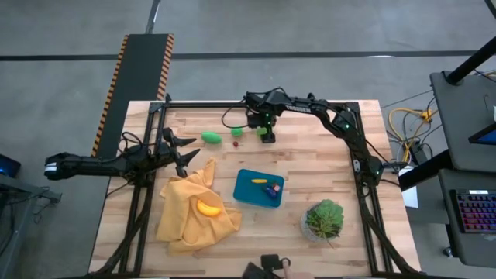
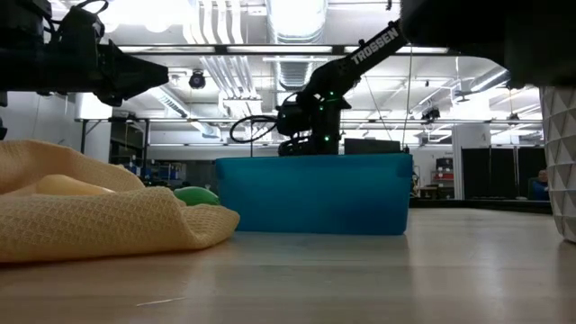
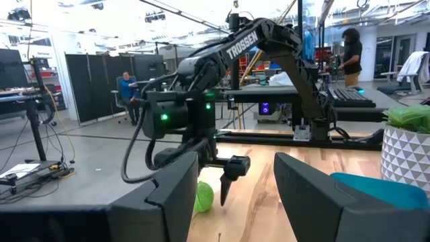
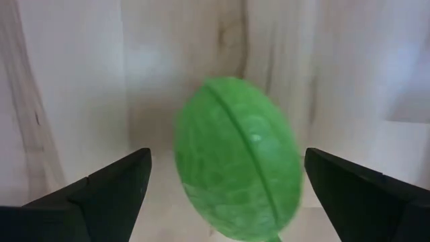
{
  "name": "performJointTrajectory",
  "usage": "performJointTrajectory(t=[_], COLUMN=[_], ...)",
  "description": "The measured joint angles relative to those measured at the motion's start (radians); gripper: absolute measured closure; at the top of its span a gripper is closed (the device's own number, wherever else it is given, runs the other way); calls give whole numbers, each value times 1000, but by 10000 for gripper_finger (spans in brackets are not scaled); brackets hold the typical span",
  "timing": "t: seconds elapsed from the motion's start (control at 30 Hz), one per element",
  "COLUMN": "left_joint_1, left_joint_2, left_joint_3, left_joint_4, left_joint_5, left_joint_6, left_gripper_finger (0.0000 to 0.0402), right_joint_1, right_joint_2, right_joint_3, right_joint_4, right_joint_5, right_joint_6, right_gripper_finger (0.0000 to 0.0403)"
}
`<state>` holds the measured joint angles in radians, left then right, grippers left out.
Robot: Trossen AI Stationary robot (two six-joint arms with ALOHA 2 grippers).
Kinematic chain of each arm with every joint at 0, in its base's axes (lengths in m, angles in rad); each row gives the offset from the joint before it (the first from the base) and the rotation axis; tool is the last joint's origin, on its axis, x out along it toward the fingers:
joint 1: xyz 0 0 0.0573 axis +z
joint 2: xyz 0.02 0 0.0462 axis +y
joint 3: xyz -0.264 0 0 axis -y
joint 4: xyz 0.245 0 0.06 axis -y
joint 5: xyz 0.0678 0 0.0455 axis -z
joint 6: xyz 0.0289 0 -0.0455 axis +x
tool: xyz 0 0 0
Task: Pick and placing Produce into tupperware
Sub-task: Put the melon into the blue bin
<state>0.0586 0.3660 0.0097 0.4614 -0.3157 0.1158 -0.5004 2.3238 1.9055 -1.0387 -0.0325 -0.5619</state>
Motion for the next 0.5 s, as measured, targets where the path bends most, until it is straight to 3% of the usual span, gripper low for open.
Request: performJointTrajectory(t=[0.23, 0.5], left_joint_1=[0, 0], left_joint_2=[0, 0], left_joint_3=[0, 0], left_joint_4=[0, 0], left_joint_5=[0, 0], left_joint_6=[0, 0], left_gripper_finger=[218, 218], right_joint_1=[1, 1], right_joint_2=[0, -1], right_joint_3=[-29, -30], right_joint_4=[23, 33], right_joint_5=[-3, -4], right_joint_6=[-25, -41], right_gripper_finger=[29, 84])
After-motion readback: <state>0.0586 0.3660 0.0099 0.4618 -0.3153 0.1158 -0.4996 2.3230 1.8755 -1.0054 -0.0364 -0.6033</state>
